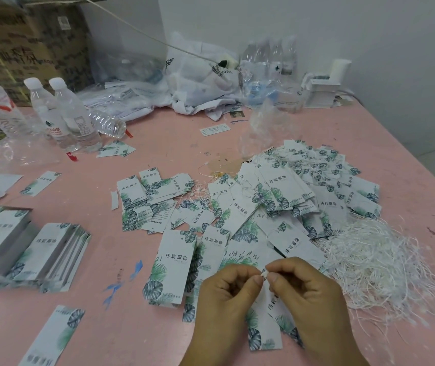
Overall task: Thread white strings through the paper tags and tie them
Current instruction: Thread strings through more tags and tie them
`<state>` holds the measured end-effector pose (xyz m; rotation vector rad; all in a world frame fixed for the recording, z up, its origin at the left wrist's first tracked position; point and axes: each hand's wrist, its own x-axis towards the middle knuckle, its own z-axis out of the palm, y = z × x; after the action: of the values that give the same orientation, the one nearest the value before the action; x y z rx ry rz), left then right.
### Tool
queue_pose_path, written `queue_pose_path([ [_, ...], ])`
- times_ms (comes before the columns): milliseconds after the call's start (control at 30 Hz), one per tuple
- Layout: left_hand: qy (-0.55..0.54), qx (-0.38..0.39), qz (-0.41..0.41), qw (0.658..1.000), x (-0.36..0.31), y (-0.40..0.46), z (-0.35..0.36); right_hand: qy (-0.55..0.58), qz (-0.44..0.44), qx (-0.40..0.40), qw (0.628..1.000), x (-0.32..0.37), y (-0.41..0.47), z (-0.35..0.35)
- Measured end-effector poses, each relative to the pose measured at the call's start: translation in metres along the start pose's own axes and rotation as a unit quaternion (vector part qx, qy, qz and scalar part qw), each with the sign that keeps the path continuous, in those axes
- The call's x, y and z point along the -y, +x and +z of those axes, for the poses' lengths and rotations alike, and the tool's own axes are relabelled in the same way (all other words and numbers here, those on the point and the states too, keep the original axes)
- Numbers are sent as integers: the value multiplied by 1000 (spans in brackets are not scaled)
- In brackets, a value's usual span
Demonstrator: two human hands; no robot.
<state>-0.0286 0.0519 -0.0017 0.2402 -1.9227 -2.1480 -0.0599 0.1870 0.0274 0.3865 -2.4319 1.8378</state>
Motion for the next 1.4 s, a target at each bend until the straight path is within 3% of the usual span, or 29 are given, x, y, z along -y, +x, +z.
queue_pose_path([
  [200, 7, 4, 8, 1000, -1, -1, 0, -11, -14, 9, 1000, -1, 0, 0],
  [333, -9, 5, 9, 1000, 0, -1, -1, 46, 42, 34, 997, -3, 4, -2],
  [500, -62, 51, -2, 997, -3, 1, -3, 118, 92, 105, 983, -8, 10, -12],
  [900, -110, 119, 15, 987, 1, 5, -10, 179, 118, 141, 966, -9, 10, -15],
  [967, -118, 81, 19, 989, 4, 8, -10, 182, 117, 114, 970, -7, 11, -17],
  [1067, -163, 41, 11, 986, 5, 11, -13, 82, 91, 42, 992, -9, 13, -22],
  [1233, -363, 71, -82, 926, -4, 12, -14, -54, 75, 135, 987, -9, 8, -19],
  [1400, -499, 71, -137, 853, -13, 11, -15, -15, 76, 223, 972, -8, 6, -10],
])
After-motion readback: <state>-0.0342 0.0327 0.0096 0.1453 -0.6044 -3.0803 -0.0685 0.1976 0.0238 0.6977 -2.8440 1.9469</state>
